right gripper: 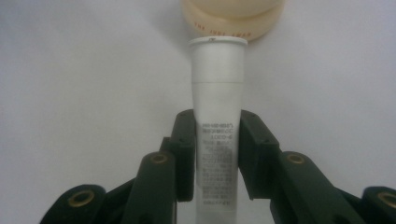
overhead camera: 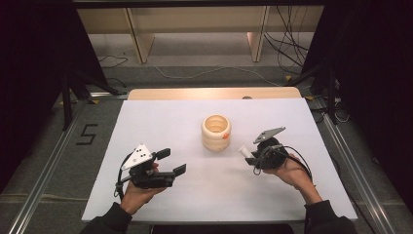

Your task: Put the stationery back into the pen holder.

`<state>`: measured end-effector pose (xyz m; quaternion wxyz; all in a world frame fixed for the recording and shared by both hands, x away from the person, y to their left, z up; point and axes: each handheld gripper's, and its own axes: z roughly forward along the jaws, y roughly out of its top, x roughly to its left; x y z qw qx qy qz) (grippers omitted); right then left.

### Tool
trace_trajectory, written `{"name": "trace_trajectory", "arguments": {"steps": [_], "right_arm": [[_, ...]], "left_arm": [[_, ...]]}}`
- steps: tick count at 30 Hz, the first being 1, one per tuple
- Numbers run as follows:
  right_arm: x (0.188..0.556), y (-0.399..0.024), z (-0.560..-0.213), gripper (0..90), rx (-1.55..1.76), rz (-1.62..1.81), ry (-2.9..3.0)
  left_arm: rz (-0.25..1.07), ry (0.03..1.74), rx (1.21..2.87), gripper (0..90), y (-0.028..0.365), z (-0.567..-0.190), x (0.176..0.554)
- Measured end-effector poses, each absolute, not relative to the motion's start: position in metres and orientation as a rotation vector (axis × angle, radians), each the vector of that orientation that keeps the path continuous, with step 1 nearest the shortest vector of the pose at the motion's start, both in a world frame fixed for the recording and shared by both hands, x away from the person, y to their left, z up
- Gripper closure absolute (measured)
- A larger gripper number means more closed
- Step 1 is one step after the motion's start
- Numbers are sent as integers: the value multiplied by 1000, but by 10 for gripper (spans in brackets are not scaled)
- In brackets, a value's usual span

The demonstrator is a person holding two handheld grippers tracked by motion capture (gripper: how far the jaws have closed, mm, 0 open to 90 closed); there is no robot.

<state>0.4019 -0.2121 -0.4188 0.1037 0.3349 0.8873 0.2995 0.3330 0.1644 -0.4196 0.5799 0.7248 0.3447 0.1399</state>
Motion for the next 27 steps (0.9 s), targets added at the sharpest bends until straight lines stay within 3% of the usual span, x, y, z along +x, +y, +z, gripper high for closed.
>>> {"name": "trace_trajectory", "arguments": {"steps": [27], "right_arm": [[414,-212,-401,699,1035,1254,2350]], "left_arm": [[332,807,1692,166,165,-420,333]]}}
